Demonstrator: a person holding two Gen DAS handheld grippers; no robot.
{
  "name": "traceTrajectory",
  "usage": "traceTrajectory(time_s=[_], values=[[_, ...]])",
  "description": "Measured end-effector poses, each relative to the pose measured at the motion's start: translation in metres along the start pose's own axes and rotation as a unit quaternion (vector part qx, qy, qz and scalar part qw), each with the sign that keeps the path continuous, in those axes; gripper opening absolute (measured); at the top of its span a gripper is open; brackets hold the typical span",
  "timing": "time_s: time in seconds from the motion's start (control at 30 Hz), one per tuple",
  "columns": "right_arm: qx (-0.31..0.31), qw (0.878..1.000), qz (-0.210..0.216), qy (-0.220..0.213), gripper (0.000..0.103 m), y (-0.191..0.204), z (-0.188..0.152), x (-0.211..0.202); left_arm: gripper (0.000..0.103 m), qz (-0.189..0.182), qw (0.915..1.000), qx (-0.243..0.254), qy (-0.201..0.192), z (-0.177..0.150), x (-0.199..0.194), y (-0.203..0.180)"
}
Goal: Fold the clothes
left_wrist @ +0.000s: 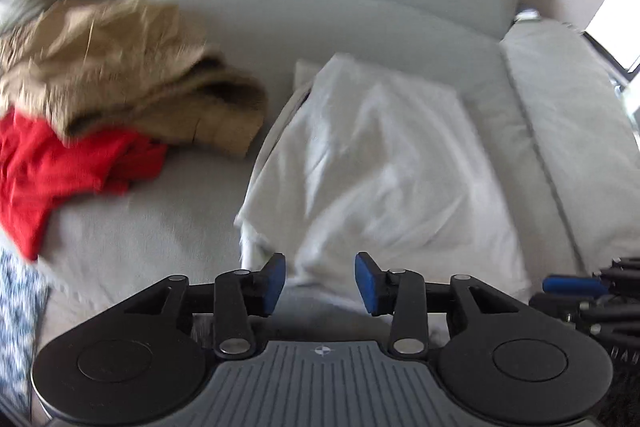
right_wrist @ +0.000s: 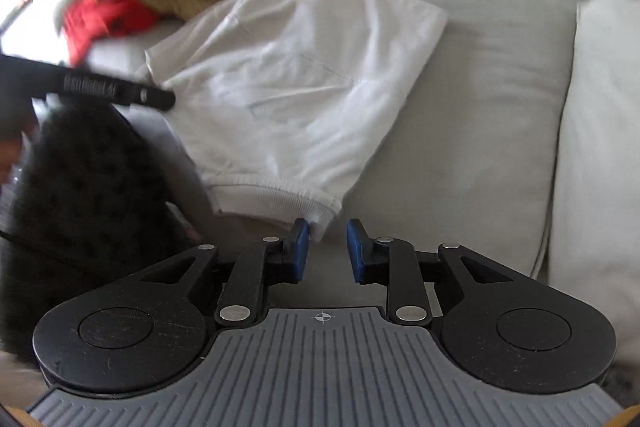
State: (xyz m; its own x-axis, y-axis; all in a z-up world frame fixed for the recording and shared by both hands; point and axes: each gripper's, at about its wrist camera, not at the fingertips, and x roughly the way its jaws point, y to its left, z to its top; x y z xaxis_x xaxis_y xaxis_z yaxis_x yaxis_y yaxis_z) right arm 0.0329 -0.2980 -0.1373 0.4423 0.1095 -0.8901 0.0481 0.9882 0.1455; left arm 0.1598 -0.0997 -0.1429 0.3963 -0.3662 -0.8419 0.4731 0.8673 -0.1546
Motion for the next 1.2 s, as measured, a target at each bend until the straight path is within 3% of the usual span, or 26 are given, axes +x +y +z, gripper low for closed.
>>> traceTrajectory(time_s=[0.1, 0.23, 0.43, 0.5, 0.7, 0.77, 0.8, 0.83, 0.9, 0.93, 1.0, 1.03, 1.07, 1.13, 1.2], values=[[0.034, 0.997, 0.015, -0.062, 0.031, -0.022, 0.017, -0.021, 0.049, -0.016, 0.9986, 0.015, -0.048, 0.031, -0.009, -0.012], [0.088, 0.988, 0.014, -0.125, 0.032, -0.054, 0.054, -0.016, 0.056, 0.001, 0.9959, 0.042, -0.080, 0.078, 0.022, -0.026], [0.172, 0.977, 0.007, -0.121, 0.034, -0.098, 0.093, 0.031, 0.058, 0.040, 0.9939, 0.072, -0.073, 0.128, 0.095, -0.026], [0.192, 0.974, 0.012, -0.117, 0.034, -0.105, 0.099, 0.045, 0.054, 0.033, 0.9944, 0.082, -0.058, 0.135, 0.116, -0.025], [0.188, 0.974, 0.036, -0.120, 0.035, -0.116, 0.102, 0.073, 0.053, 0.017, 0.9953, 0.092, -0.024, 0.134, 0.150, -0.020], [0.174, 0.975, 0.048, -0.128, 0.035, -0.113, 0.106, 0.084, 0.034, 0.006, 0.9947, 0.097, -0.034, 0.134, 0.155, -0.023], [0.163, 0.977, 0.050, -0.129, 0.035, -0.110, 0.108, 0.091, 0.016, 0.001, 0.9939, 0.101, -0.042, 0.133, 0.153, -0.025], [0.147, 0.980, 0.047, -0.126, 0.035, -0.105, 0.112, 0.098, 0.013, 0.006, 0.9922, 0.105, -0.066, 0.129, 0.146, -0.027], [0.108, 0.987, 0.016, -0.115, 0.029, -0.095, 0.117, 0.112, 0.012, 0.025, 0.9868, 0.114, -0.113, 0.122, 0.136, -0.032], [0.088, 0.989, -0.009, -0.115, 0.018, -0.090, 0.117, 0.116, 0.017, 0.038, 0.9831, 0.119, -0.134, 0.117, 0.133, -0.033], [0.068, 0.990, -0.038, -0.119, 0.016, -0.085, 0.119, 0.118, 0.026, 0.103, 0.9774, 0.140, -0.120, 0.113, 0.146, -0.033], [0.073, 0.990, -0.043, -0.117, 0.017, -0.085, 0.120, 0.117, 0.035, 0.129, 0.9763, 0.141, -0.102, 0.113, 0.152, -0.031], [0.080, 0.989, -0.049, -0.114, 0.021, -0.086, 0.120, 0.113, 0.038, 0.140, 0.9780, 0.123, -0.093, 0.114, 0.152, -0.025], [0.092, 0.987, -0.058, -0.115, 0.031, -0.088, 0.120, 0.102, 0.042, 0.128, 0.9836, 0.077, -0.101, 0.115, 0.133, -0.015], [0.088, 0.986, -0.051, -0.134, 0.031, -0.086, 0.117, 0.089, 0.039, 0.102, 0.9861, 0.067, -0.113, 0.110, 0.107, -0.016]])
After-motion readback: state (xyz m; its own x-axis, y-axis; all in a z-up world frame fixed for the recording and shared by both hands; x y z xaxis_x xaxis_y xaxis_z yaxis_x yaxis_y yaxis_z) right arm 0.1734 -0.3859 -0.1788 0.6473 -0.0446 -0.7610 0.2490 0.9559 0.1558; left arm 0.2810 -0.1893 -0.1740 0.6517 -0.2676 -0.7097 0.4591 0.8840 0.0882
